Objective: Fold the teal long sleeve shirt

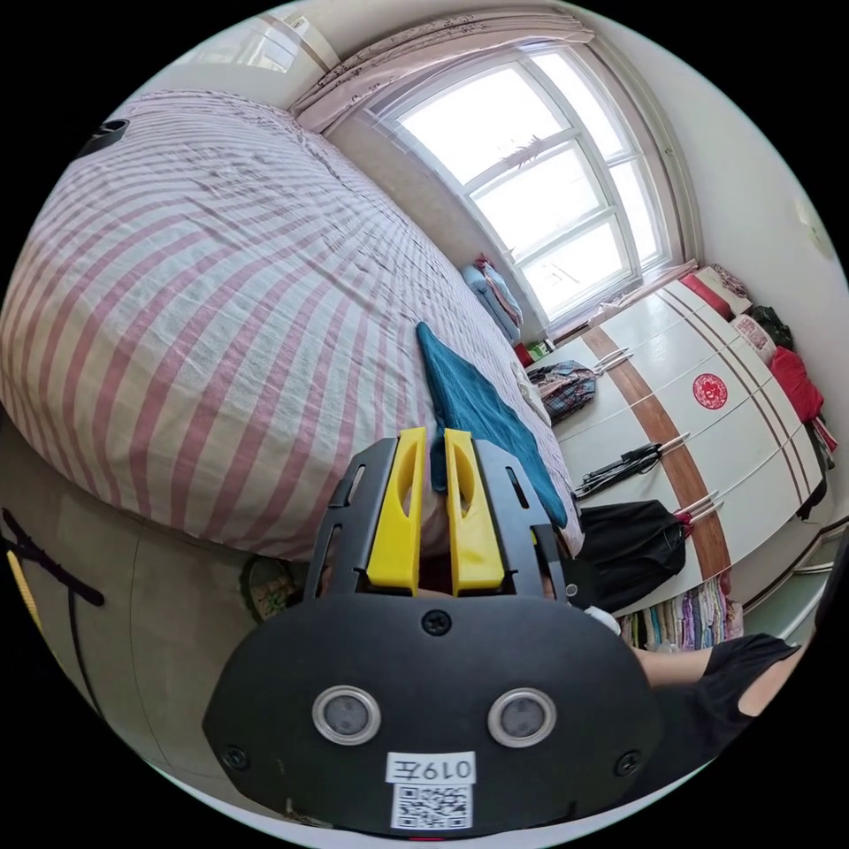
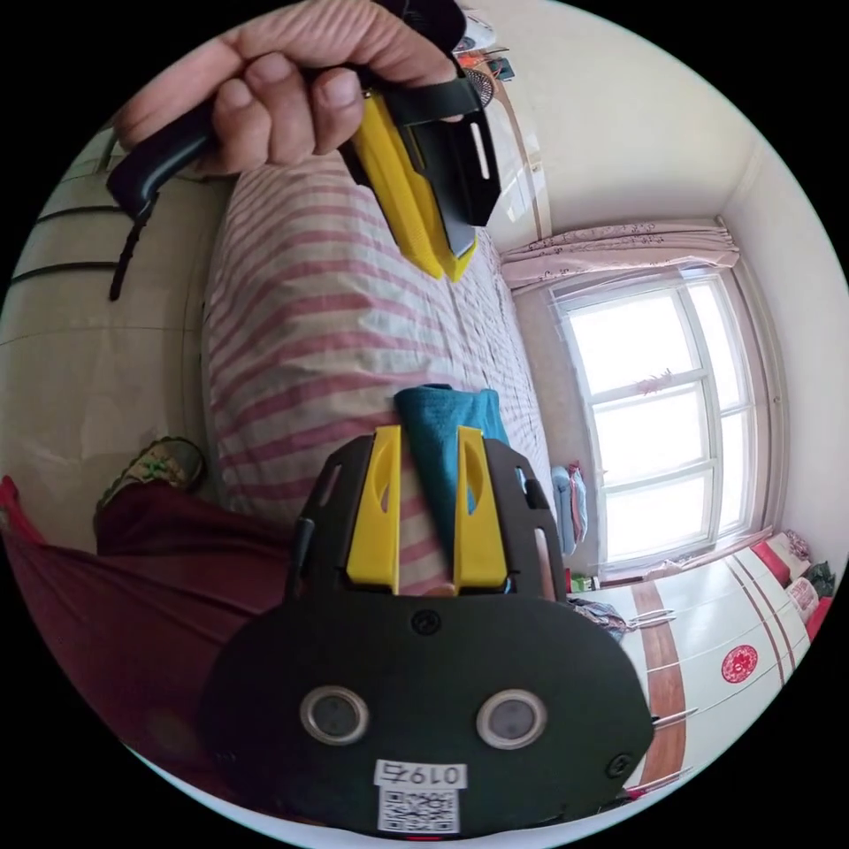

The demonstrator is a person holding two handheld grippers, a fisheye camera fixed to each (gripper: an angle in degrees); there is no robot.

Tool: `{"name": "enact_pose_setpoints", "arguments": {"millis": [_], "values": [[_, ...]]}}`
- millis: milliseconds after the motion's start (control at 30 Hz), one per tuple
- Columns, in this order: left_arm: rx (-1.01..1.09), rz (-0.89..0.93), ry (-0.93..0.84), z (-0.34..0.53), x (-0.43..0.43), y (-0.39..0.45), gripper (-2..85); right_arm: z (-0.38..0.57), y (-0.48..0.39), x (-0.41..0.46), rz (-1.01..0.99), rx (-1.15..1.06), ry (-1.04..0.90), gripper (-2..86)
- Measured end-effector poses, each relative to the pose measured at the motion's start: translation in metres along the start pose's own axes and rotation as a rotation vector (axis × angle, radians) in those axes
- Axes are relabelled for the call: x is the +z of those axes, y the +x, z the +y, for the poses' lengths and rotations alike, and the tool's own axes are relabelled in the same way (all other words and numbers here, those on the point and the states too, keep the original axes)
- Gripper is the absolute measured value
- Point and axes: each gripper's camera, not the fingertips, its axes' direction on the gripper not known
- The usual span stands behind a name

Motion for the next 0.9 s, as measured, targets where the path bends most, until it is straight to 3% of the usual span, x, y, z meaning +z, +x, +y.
{"name": "enact_pose_setpoints", "arguments": {"millis": [300,400,633,900], "values": [[-0.062,0.034,-0.061,-0.057,0.059,-0.037,4.9,-0.038,0.003,0.002,0.058,-0.045,-0.04,7.1],[-0.044,0.077,-0.126,-0.084,0.086,-0.039,8.0,-0.038,0.018,0.001,0.046,0.024,-0.035,2.0],[-0.116,0.26,-0.311,-0.162,0.176,-0.056,14.4,-0.009,0.092,-0.002,-0.104,0.328,0.058,-0.1],[-0.272,0.427,-0.486,-0.252,0.304,-0.076,17.9,0.023,0.116,0.007,-0.093,0.426,0.111,-0.2]]}}
